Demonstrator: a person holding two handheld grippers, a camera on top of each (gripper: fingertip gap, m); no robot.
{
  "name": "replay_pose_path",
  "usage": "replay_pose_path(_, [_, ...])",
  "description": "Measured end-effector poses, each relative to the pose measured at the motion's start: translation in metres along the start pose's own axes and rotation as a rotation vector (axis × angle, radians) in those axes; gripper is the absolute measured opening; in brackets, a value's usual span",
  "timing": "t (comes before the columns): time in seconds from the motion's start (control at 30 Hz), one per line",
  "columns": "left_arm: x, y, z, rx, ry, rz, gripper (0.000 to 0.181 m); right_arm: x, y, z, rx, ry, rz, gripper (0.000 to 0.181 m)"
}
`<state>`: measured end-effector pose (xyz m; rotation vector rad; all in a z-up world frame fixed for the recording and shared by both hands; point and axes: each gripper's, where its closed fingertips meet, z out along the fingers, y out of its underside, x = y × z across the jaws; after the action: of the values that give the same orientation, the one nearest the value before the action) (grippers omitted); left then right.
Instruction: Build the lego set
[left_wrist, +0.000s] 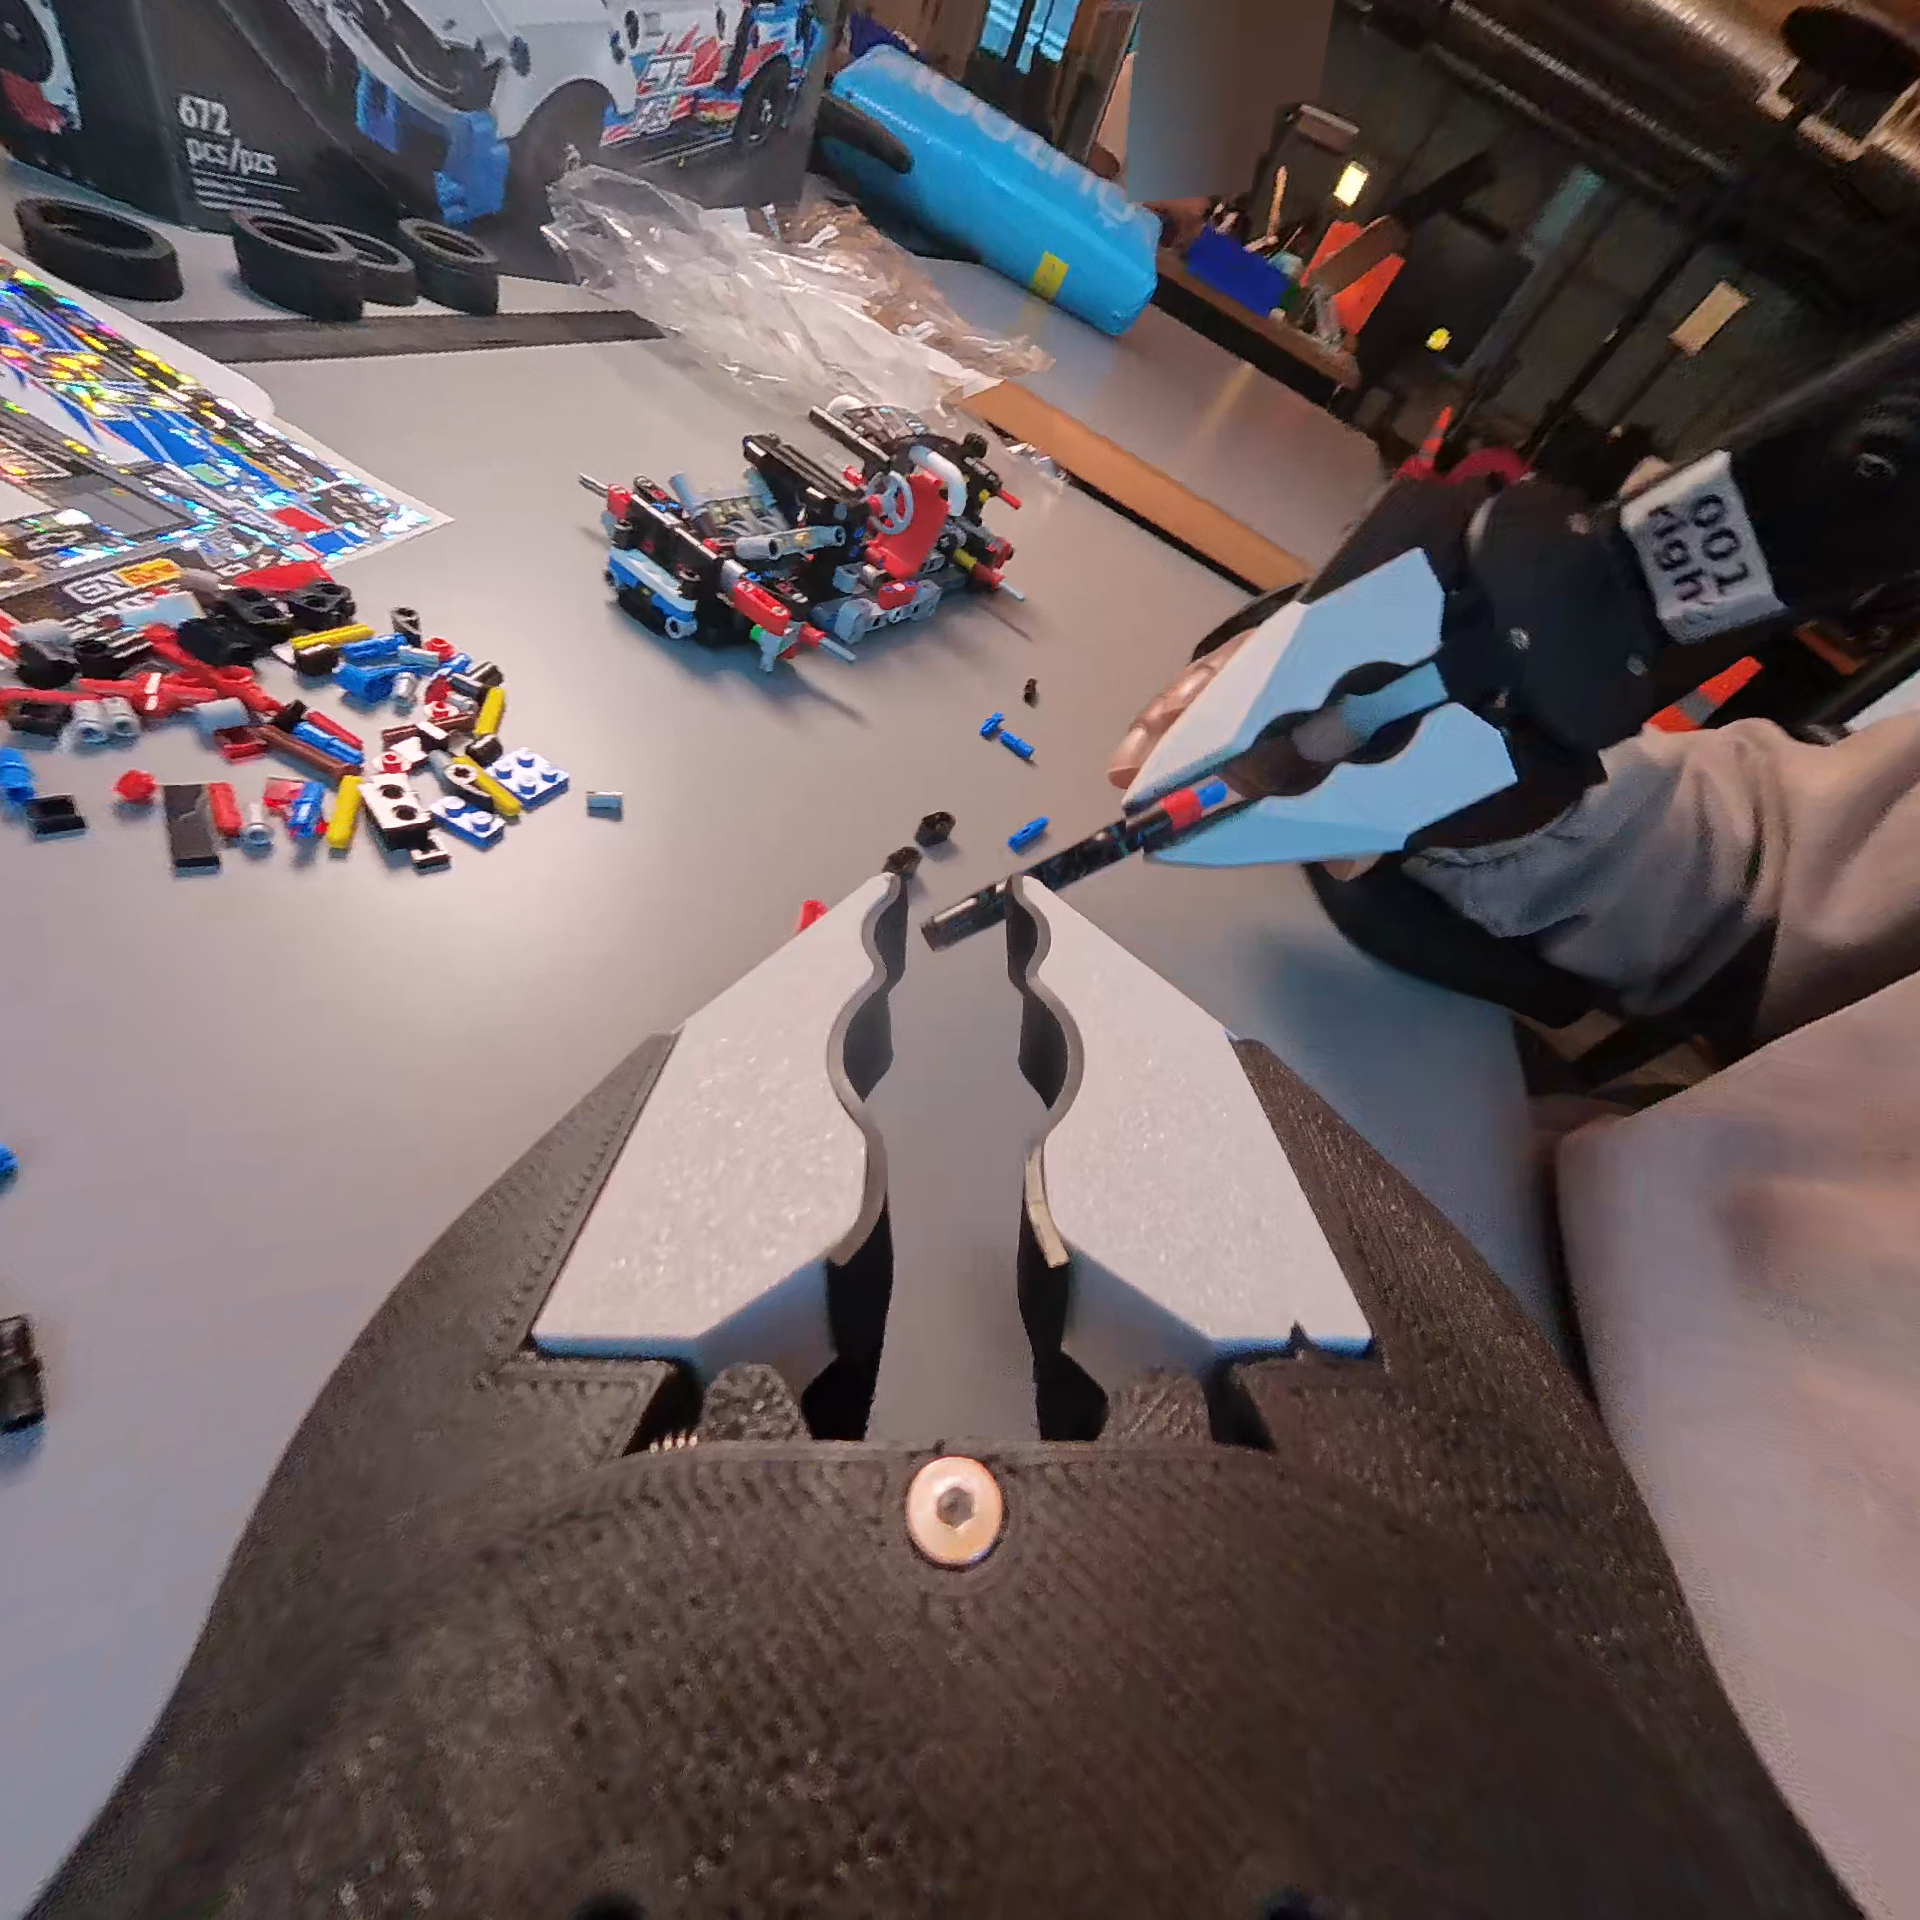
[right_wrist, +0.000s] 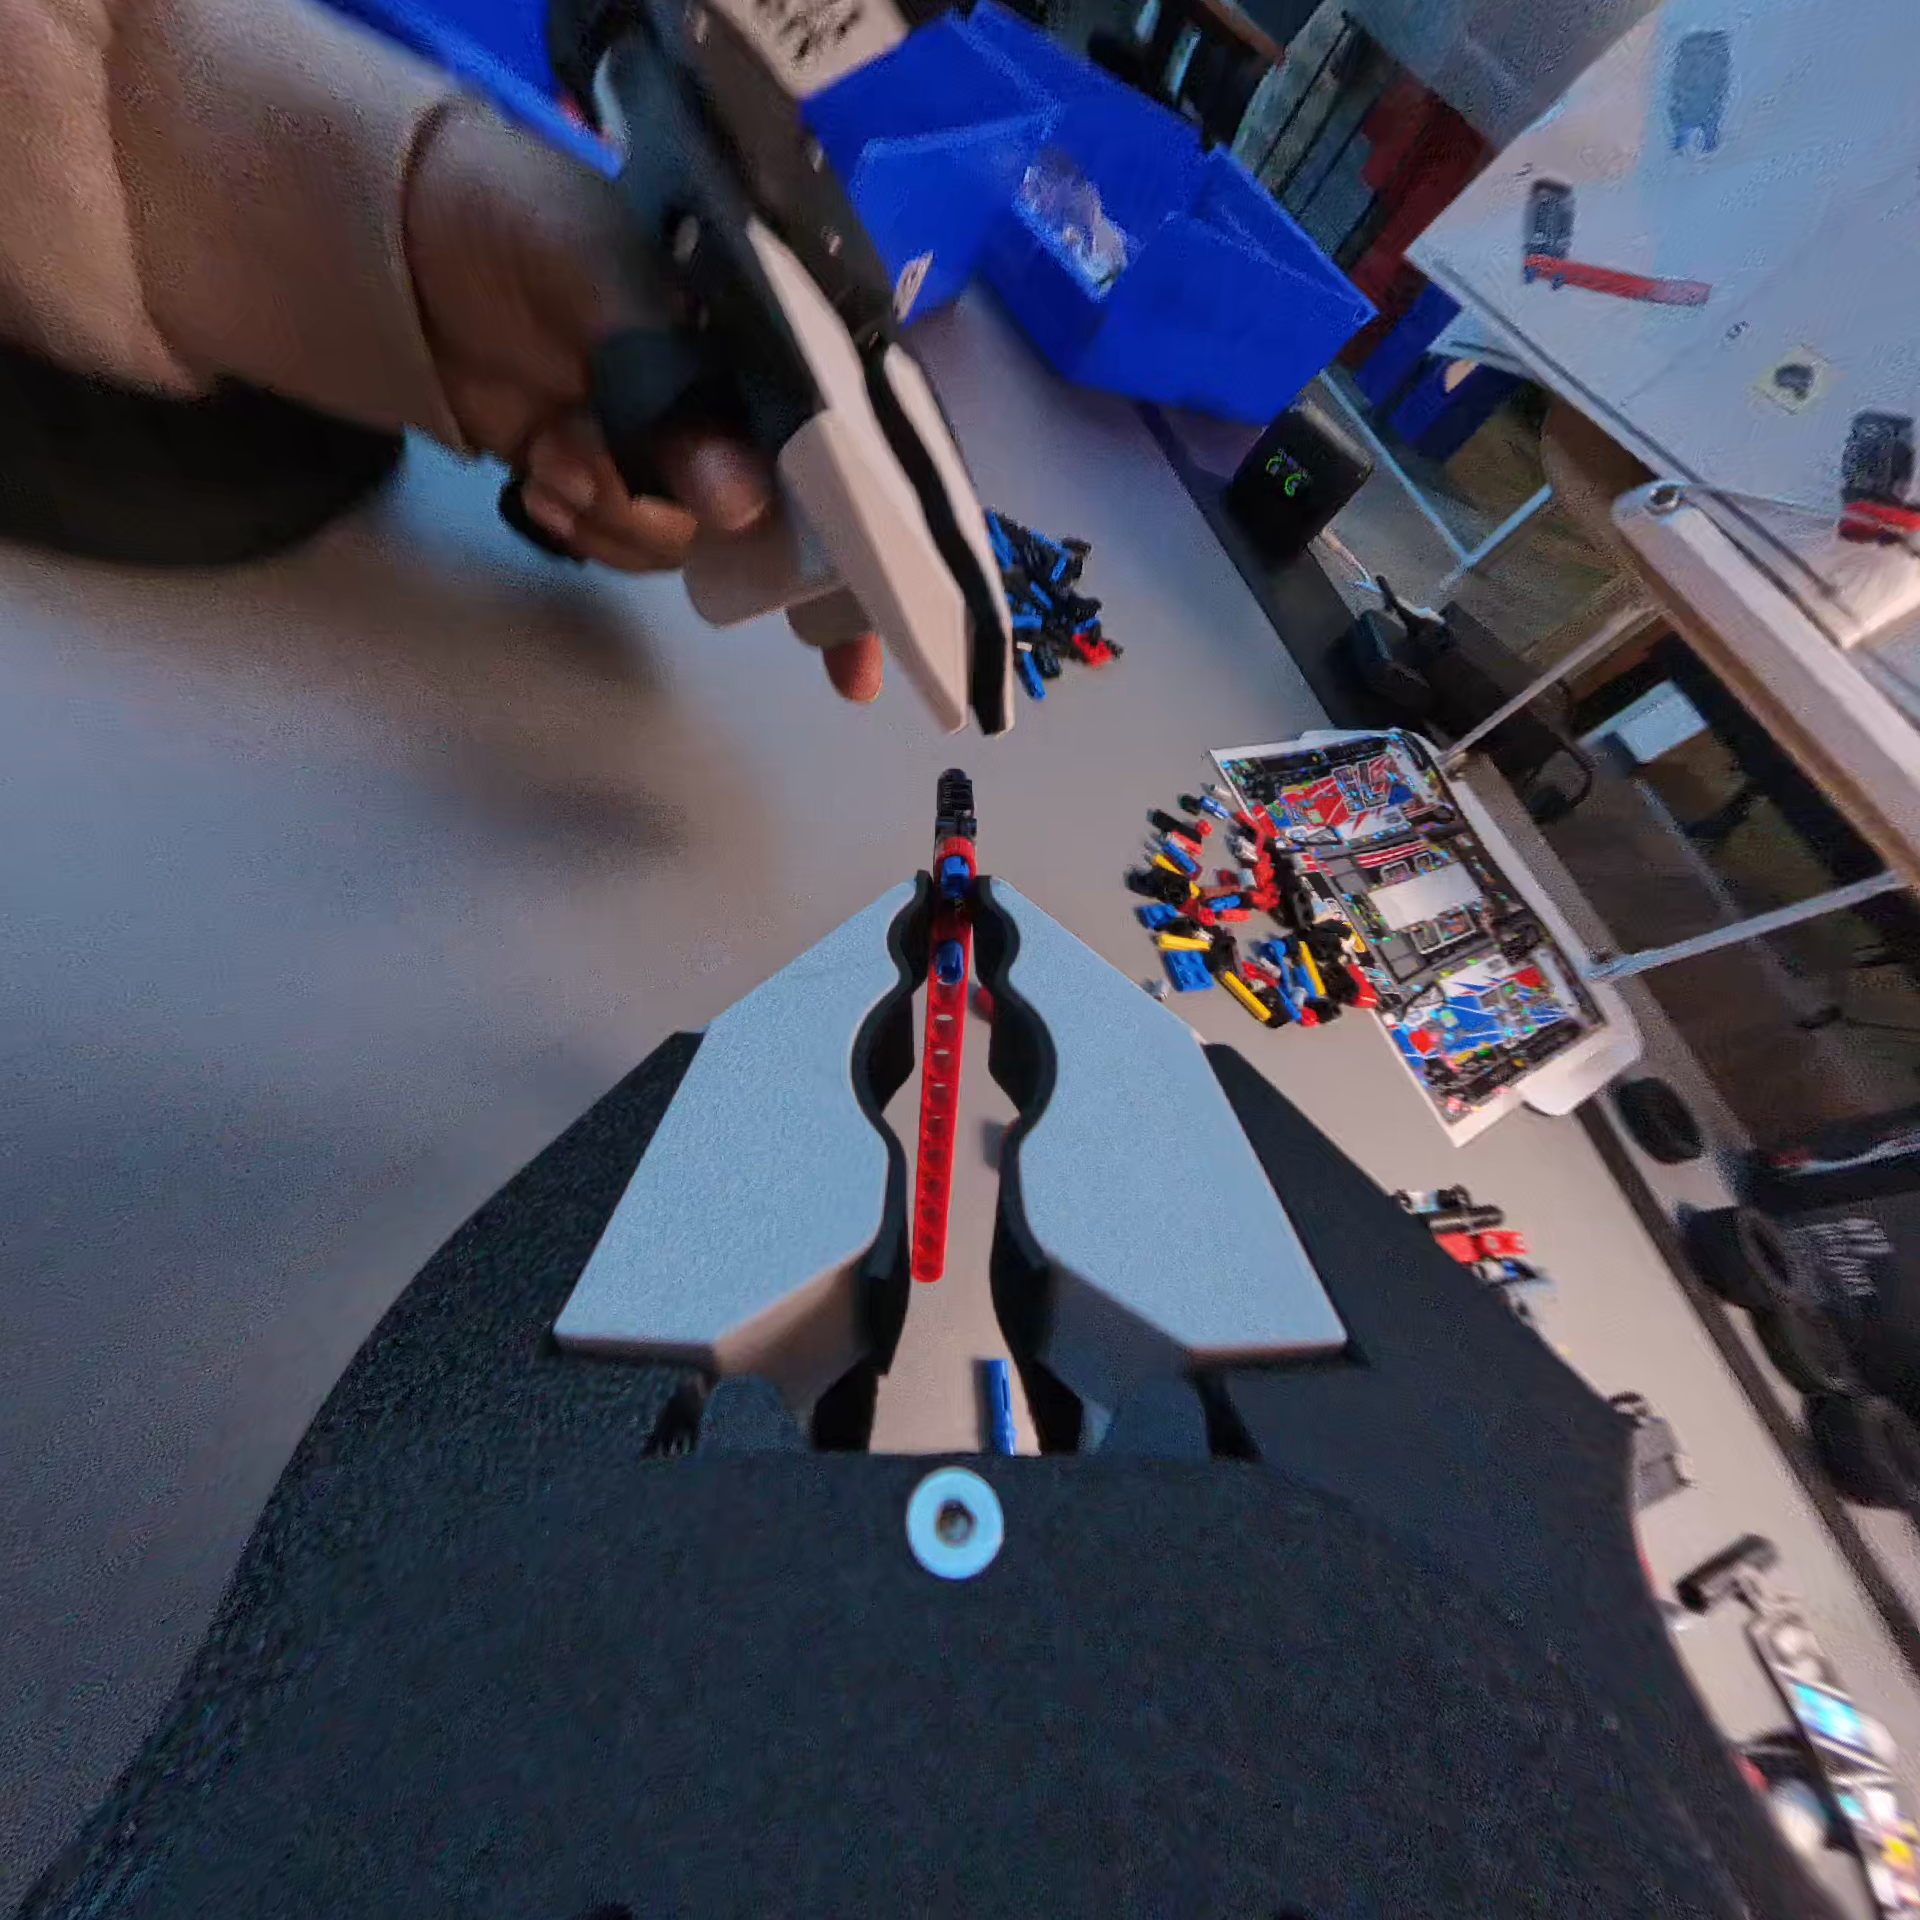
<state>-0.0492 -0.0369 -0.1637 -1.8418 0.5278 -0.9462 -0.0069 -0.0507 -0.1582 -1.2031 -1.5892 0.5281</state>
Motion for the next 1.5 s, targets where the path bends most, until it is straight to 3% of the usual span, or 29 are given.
replay_pose_path(0.13, [-0.014, 0.015, -0.003, -0.095, -0.081, 0.06, 0.017, -0.031, 0.025, 0.02, -0.16, 0.002, -0.275, 0.005])
replay_pose_path(0.27, [-0.026, 0.026, -0.005, -0.178, -0.167, 0.146, 0.016, -0.046, 0.029, 0.027, -0.176, -0.032, -0.349, 0.008])
replay_pose_path(0.6, [-0.026, 0.039, -0.003, -0.254, -0.174, 0.196, 0.016, -0.061, 0.035, 0.018, -0.165, -0.175, -0.252, 0.034])
replay_pose_path(0.8, [-0.024, 0.039, -0.003, -0.248, -0.157, 0.183, 0.016, -0.052, 0.048, 0.011, -0.192, -0.24, -0.104, 0.034])
replay_pose_path(1.23, [-0.016, 0.035, -0.004, -0.218, -0.117, 0.156, 0.023, -0.048, 0.064, 0.005, -0.284, -0.404, -0.029, 0.032])
replay_pose_path(1.5, [-0.015, 0.04, -0.006, -0.234, -0.101, 0.148, 0.047, -0.056, 0.065, 0.009, -0.332, -0.53, -0.039, 0.022])
